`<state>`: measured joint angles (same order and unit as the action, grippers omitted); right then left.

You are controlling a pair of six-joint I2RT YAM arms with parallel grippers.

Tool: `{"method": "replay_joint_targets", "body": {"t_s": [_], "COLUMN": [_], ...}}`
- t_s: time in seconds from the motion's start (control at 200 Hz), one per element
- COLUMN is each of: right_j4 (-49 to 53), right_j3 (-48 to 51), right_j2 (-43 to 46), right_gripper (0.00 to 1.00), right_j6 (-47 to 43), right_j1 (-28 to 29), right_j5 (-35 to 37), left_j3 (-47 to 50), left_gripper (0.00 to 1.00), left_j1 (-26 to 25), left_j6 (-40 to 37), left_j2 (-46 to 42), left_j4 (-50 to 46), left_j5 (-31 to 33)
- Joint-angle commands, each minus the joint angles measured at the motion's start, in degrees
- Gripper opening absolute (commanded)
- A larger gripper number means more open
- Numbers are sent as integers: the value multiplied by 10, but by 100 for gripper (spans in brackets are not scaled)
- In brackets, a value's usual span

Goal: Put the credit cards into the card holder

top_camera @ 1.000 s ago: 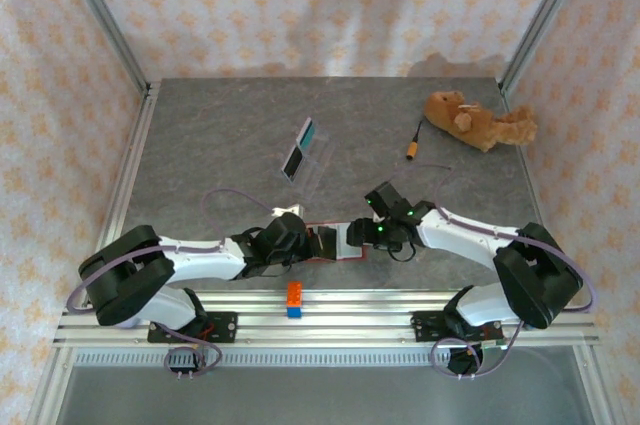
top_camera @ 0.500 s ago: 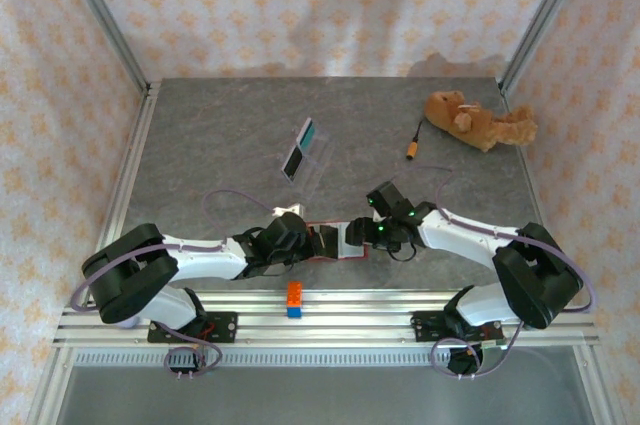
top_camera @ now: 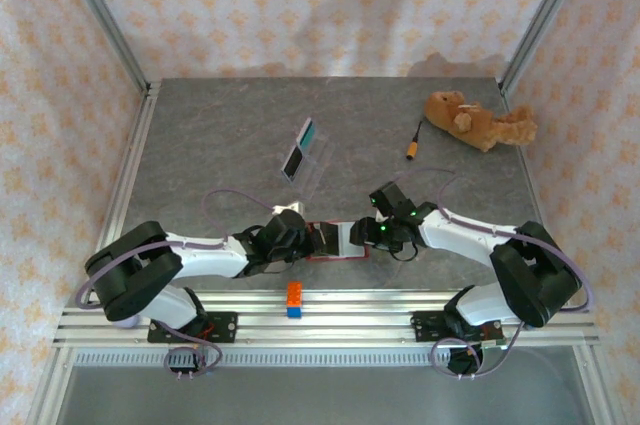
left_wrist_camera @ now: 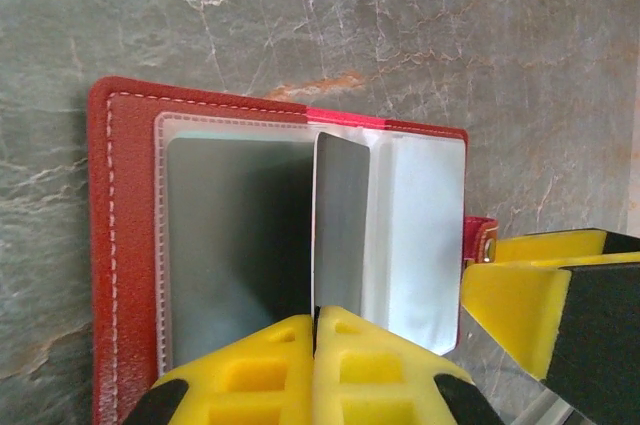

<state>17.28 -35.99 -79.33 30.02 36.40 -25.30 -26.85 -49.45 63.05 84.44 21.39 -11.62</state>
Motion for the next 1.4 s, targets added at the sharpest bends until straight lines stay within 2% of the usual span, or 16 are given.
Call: {"method": "replay_joint_targets", "body": {"t_s": [0.0,0.205,0.441,0.621,0.696,1.041,1.392], "right_j4": [-19,-24,-24,11,23,-20,-52], "right_j3": [8,13,16,5,2,21,35], "right_j2": [-12,-14,-12,18,24,-2,-4], "right_gripper": [61,56,52,63,64,51,47], "right_j6": [3,1,0,-10,-15,-7,-1], "right_j1": [-2,-4,-8,-10,-13,-18,-18], "right_j5": [-6,-10,-10,25,32,-5,-31], "left_j3": [-8,-10,-17,-26,-30,-31,-36], "left_gripper": [0,0,0,0,0,0,0], "left_j1": [3,3,3,3,3,2,0], "left_j6": [8,16,-1,-4,-5,7,13], "left_j2": [28,51,39,48,54,75,86], "left_j4": [36,70,53,49,50,73,80], "left_j5": [-14,-33,-30,-32,-34,-45,-57]}}
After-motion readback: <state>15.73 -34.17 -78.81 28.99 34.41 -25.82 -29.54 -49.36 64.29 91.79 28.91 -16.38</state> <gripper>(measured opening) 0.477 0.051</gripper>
